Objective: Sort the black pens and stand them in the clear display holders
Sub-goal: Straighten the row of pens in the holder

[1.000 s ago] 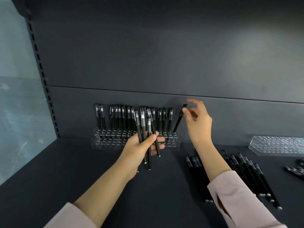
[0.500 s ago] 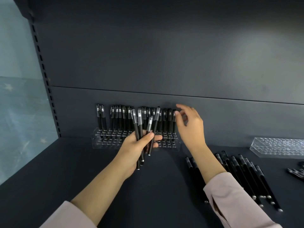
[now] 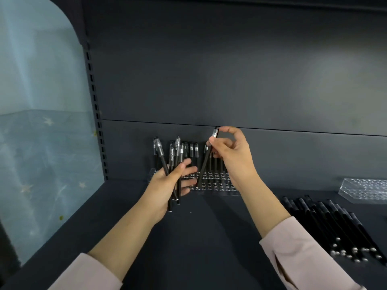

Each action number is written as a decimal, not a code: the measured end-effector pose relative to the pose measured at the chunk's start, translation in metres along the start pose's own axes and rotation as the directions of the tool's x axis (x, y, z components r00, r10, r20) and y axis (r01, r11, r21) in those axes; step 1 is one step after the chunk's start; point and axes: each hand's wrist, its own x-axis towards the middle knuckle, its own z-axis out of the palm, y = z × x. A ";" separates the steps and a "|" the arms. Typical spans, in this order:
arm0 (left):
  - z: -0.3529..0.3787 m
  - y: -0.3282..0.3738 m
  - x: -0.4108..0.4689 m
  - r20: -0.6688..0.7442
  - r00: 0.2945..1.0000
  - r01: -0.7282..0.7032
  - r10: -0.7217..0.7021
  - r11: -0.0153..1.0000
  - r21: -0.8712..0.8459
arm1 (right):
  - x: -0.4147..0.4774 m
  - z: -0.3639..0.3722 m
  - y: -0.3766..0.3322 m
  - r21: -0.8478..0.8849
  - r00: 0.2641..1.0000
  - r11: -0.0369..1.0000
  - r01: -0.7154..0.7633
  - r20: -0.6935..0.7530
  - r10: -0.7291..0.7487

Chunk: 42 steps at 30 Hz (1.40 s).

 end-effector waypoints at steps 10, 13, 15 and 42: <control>-0.098 0.010 0.013 -0.111 0.993 0.031 -0.034 0.999 -0.027 | -0.005 0.089 0.027 -0.255 0.961 0.943 0.215 -0.117 -0.251; -0.104 0.012 0.017 -0.105 0.993 0.042 -0.048 0.997 -0.058 | -0.004 0.102 0.038 -0.383 0.955 0.892 0.240 -0.069 -0.287; -0.104 0.012 0.018 -0.083 0.995 0.042 -0.046 0.998 -0.053 | -0.004 0.108 0.043 -0.422 0.956 0.873 0.244 -0.050 -0.291; -0.099 0.005 0.013 -0.163 0.986 -0.047 0.039 0.998 -0.048 | 0.000 0.113 0.076 -0.669 0.953 0.680 0.300 0.173 -0.250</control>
